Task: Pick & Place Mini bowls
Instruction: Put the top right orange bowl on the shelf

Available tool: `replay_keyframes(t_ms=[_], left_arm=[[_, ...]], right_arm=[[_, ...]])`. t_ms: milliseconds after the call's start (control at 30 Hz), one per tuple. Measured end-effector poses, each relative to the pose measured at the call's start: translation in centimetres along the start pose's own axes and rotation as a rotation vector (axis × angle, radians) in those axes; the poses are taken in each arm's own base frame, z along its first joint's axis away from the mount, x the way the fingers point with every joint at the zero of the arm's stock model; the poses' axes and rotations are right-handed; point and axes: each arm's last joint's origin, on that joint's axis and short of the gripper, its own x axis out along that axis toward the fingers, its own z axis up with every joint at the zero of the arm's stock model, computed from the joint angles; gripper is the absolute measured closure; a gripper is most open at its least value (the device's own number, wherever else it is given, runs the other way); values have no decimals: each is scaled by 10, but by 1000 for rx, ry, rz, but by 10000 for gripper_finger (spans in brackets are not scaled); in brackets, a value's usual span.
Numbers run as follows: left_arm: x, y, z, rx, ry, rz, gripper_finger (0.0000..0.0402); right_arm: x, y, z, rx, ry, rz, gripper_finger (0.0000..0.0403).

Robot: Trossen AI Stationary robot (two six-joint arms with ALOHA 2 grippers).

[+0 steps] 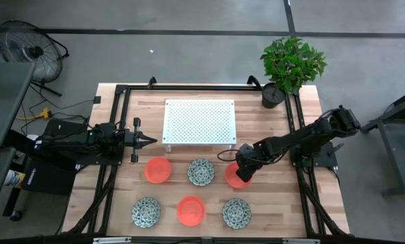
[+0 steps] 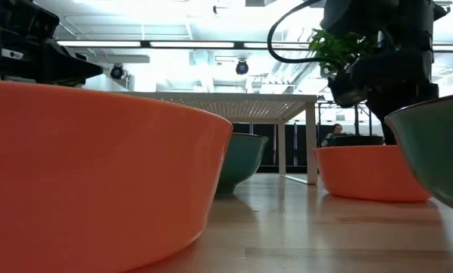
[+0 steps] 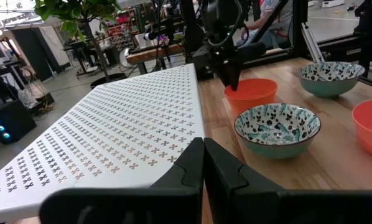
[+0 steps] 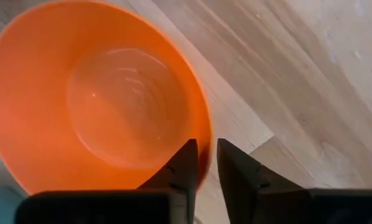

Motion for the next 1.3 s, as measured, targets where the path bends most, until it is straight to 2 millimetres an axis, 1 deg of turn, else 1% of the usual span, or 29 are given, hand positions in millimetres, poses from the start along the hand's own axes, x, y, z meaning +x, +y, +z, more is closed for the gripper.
replay_keyframes(t_ms=[167,467,600,767,1067,1167,1300], left_arm=[[0,0,0,0,0,0,401],[0,0,0,0,0,0,401],[0,0,0,0,0,0,401],[0,0,0,0,0,0,401],[0,0,0,0,0,0,401],[0,0,0,0,0,0,401],[0,0,0,0,0,0,401]], right_arm=[[0,0,-1,-29,26,16,396],[-2,1,-3,-60,75,53,399],[-10,0,-3,-69,70,80,401],[-35,-6,-3,-68,9,140,401],[-87,-29,3,-48,-165,268,402],[-108,-32,8,-64,-221,255,402],[-143,-30,17,-102,-271,184,402]])
